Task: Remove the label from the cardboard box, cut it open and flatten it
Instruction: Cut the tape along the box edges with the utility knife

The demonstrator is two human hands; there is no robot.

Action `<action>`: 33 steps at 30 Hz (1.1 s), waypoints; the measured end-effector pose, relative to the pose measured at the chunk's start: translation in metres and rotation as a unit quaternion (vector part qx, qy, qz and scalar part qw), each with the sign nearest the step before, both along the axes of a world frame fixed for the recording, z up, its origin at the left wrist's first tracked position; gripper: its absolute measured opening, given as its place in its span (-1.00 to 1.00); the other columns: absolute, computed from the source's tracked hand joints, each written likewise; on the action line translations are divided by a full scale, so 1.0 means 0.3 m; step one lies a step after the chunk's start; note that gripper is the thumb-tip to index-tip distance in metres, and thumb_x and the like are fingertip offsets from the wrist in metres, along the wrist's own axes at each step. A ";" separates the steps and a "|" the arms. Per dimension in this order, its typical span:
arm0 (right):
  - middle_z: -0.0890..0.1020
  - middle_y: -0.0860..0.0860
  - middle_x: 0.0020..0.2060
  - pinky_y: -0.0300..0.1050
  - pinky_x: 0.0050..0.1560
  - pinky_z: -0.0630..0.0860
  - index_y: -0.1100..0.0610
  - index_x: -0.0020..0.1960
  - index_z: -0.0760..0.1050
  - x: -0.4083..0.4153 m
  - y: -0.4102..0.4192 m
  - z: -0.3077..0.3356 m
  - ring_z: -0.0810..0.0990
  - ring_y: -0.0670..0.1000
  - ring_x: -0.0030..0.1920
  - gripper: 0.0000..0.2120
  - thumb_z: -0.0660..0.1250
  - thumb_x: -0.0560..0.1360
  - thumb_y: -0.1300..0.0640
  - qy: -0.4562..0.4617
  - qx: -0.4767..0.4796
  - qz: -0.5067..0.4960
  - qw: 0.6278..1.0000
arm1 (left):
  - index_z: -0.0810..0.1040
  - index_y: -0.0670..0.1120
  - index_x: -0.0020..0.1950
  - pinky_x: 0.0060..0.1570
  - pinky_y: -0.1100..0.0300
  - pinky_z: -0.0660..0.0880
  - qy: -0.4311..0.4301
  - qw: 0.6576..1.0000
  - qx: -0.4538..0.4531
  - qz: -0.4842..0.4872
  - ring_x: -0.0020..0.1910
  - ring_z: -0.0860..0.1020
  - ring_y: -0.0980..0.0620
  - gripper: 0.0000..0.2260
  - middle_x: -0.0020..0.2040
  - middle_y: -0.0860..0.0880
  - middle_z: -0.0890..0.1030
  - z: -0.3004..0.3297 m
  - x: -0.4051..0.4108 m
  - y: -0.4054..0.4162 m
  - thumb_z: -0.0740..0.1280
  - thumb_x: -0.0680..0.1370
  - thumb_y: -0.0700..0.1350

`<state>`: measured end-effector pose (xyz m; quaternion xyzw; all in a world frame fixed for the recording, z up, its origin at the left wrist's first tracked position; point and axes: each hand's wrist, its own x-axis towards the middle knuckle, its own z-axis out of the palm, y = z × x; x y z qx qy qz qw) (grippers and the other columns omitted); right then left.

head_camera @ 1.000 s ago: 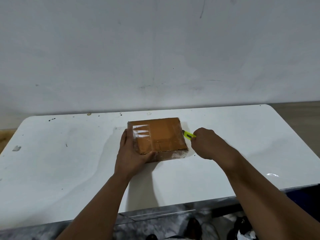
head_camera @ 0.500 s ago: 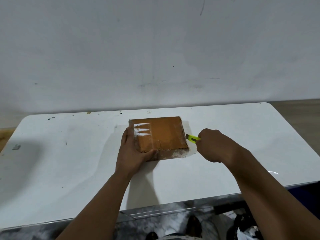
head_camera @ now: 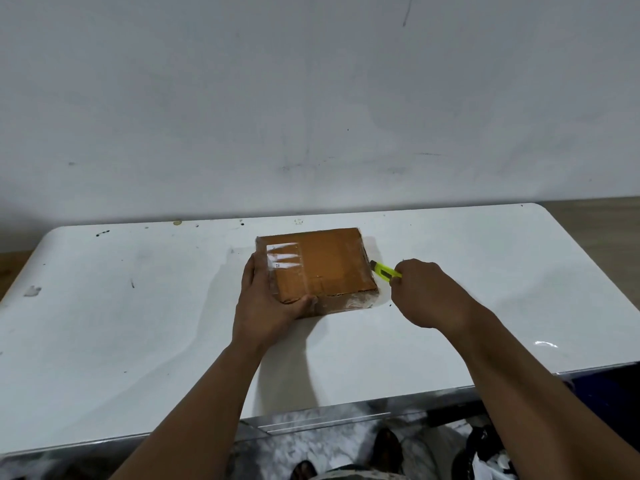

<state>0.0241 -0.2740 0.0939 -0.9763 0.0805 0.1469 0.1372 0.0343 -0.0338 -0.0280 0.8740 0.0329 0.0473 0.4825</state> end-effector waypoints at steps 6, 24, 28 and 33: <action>0.47 0.07 -0.31 -0.16 -0.45 0.24 0.16 -0.25 0.34 0.007 0.013 0.013 0.40 0.05 -0.40 -0.84 0.18 0.51 0.25 0.030 -0.009 0.000 1.000 | -0.15 0.30 0.64 0.35 0.19 0.32 0.003 1.000 -0.006 0.001 0.54 0.27 0.13 0.20 0.56 0.12 0.23 -0.004 0.000 0.001 0.65 0.28 0.16; 0.50 0.21 -0.32 -0.24 -0.53 0.22 0.27 -0.11 0.43 0.028 -0.064 0.093 0.35 0.10 -0.48 -0.86 0.11 0.47 0.28 0.095 0.105 -0.041 0.989 | -0.12 0.28 0.65 0.37 0.19 0.32 0.010 1.000 -0.012 0.005 0.54 0.27 0.13 0.21 0.59 0.13 0.20 -0.003 0.003 -0.001 0.65 0.25 0.21; 0.64 0.15 -0.19 -0.17 -0.46 0.45 0.09 0.06 0.44 0.025 -0.066 0.044 0.58 0.09 -0.42 -0.85 0.12 0.58 0.12 0.002 0.236 -0.088 0.968 | -0.16 0.32 0.64 0.44 0.06 0.37 0.017 1.000 -0.009 -0.005 0.55 0.27 0.12 0.22 0.60 0.14 0.19 0.003 0.003 0.007 0.63 0.23 0.25; 0.62 0.11 -0.06 0.03 -0.34 0.58 0.05 0.12 0.32 -0.038 -0.055 -0.114 0.65 0.14 -0.27 -0.88 0.13 0.60 0.14 -0.030 0.305 -0.108 0.946 | -0.15 0.29 0.65 0.34 0.15 0.37 0.016 1.000 -0.010 -0.019 0.52 0.31 0.10 0.24 0.58 0.14 0.21 0.006 0.007 0.010 0.63 0.22 0.29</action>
